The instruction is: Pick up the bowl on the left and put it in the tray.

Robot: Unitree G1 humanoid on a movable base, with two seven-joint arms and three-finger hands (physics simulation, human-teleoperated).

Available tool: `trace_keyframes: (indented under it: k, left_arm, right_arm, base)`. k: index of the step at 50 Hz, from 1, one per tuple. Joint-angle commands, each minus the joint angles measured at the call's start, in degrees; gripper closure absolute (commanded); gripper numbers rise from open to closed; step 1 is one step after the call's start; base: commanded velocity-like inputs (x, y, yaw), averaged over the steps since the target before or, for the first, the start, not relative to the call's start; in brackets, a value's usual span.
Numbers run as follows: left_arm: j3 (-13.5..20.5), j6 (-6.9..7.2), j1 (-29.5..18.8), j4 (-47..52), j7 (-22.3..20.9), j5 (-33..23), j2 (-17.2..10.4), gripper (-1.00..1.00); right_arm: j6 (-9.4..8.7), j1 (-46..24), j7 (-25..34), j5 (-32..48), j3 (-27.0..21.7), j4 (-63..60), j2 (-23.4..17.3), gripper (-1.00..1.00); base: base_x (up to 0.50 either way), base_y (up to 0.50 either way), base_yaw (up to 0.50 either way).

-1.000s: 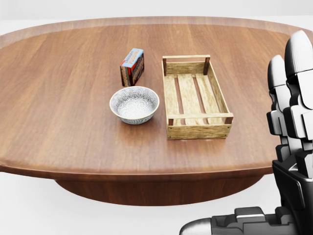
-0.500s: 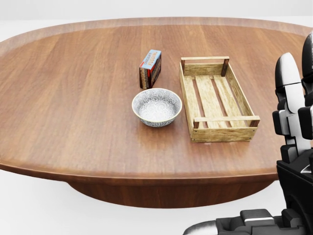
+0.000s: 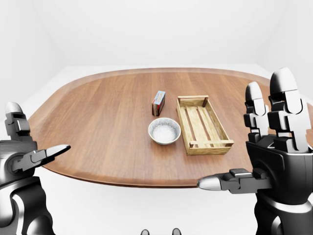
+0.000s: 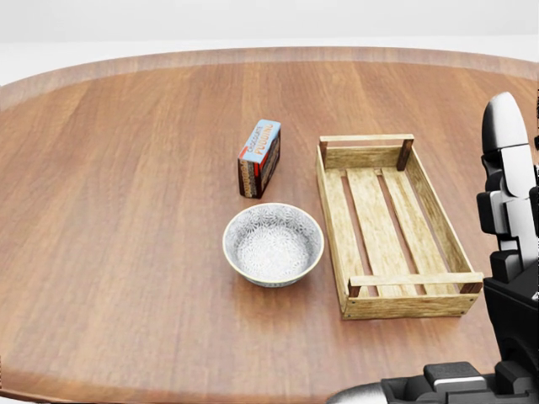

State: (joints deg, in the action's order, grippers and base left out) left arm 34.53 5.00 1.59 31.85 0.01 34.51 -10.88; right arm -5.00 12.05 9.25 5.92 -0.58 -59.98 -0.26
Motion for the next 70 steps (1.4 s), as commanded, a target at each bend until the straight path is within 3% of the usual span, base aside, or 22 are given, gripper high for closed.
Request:
trace_keyframes:
  k: [1,2,6,11,13,16,20,23,25,31,35,39,45,53,56,59,60,62,70]
  left_arm:
    - [0.69,0.0,-0.93,1.49,1.62,1.59,-1.15,-1.0]
    - [-0.35,0.0,0.28,-0.24,-0.37,-0.29,0.35,-1.0]
    - [-0.67,0.0,0.9,-0.78,-1.27,-0.95,1.04,-1.0]
    - [-0.51,0.0,0.62,-1.83,-1.17,-0.77,0.84,-1.0]
    - [0.87,0.0,-0.97,1.21,1.85,1.95,-1.28,-1.0]
    - [-0.37,0.0,0.77,-1.19,-0.99,-0.5,0.85,-1.0]
    - [-0.39,0.0,0.84,-1.23,-1.06,-0.48,0.88,-1.0]
    - [0.34,0.0,-0.72,0.76,1.39,1.18,-0.88,-1.0]
    - [-0.62,0.0,0.28,-1.86,-0.88,-0.69,0.57,-1.0]
    - [-0.23,0.0,0.56,-1.67,-0.97,-0.2,0.55,-1.0]
    - [0.93,0.0,-0.88,1.53,2.0,2.33,-1.32,-1.0]
    - [-0.04,0.0,0.59,-0.62,-0.67,0.22,0.51,-1.0]
    - [-0.21,0.0,0.68,-1.21,-1.02,-0.18,0.64,-1.0]
    - [0.61,0.0,-0.87,1.37,1.59,1.64,-1.08,-1.0]
    - [-0.14,0.0,0.61,-1.08,-1.09,-0.19,0.62,-1.0]
    - [0.14,0.0,0.69,-1.2,-1.16,0.12,0.52,-1.0]
    - [0.9,0.0,-0.19,0.42,0.56,1.57,-0.66,-1.0]
    - [0.48,0.0,0.45,-0.58,-0.57,0.75,0.18,-1.0]
    - [0.67,0.0,0.37,0.61,-0.04,1.34,-0.05,-1.0]
  right_arm:
    - [0.0,0.78,0.27,0.1,0.56,-0.01,-0.29,-1.0]
    - [0.0,0.87,0.39,0.24,0.54,-0.01,-0.25,-1.0]
    - [0.0,1.09,0.72,0.29,0.29,-0.01,0.0,-1.0]
    - [0.0,1.68,1.04,0.92,1.24,-0.01,0.11,-1.0]
    - [0.0,1.63,1.19,1.24,1.4,-0.01,0.16,-1.0]
    - [0.0,1.57,1.47,1.57,1.48,-0.01,0.31,-1.0]
    - [0.0,1.69,1.91,1.91,1.43,-0.01,0.57,-1.0]
    - [0.0,1.65,2.3,1.93,1.31,-0.01,0.69,-1.0]
    - [0.0,1.67,2.36,1.97,1.28,-0.01,0.79,-1.0]
    - [0.0,1.61,2.29,1.65,1.08,-0.01,0.77,-1.0]
    - [0.0,1.83,2.38,2.23,1.37,-0.01,0.66,-1.0]
    - [0.0,1.85,2.88,3.07,1.16,-0.01,1.0,-1.0]
    - [0.0,2.57,4.03,3.58,-0.32,-0.01,1.46,-1.0]
    - [0.0,7.37,13.12,22.25,5.73,-0.02,2.33,-1.0]
    - [0.0,6.94,17.27,28.9,6.07,-0.02,4.05,-1.0]
    - [0.0,6.47,20.99,34.67,6.33,-0.02,6.11,-1.0]
    - [0.0,6.43,21.71,37.77,7.06,-0.02,5.86,-1.0]
    - [0.0,6.35,22.85,39.76,7.89,-0.02,6.33,-1.0]
    - [0.0,5.02,23.85,48.19,14.35,-0.02,2.44,-1.0]
  base:
    - [0.5,0.0,0.0]
    - [0.5,0.0,0.0]
    - [0.5,0.0,0.0]
    - [0.5,0.0,0.0]
    - [0.5,0.0,0.0]
    - [0.5,0.0,0.0]
    - [0.5,0.0,0.0]
    - [0.5,0.0,0.0]
    - [0.5,0.0,0.0]
    - [0.5,-0.01,0.0]
    - [0.5,-0.02,0.0]
    - [0.5,-0.02,0.0]
    - [0.5,-0.02,0.0]
    - [0.17,-0.01,0.0]
    - [0.0,0.0,0.0]
    - [0.0,0.0,0.0]
    - [0.0,0.0,0.0]
    - [0.0,0.0,0.0]
    - [0.0,0.0,0.0]
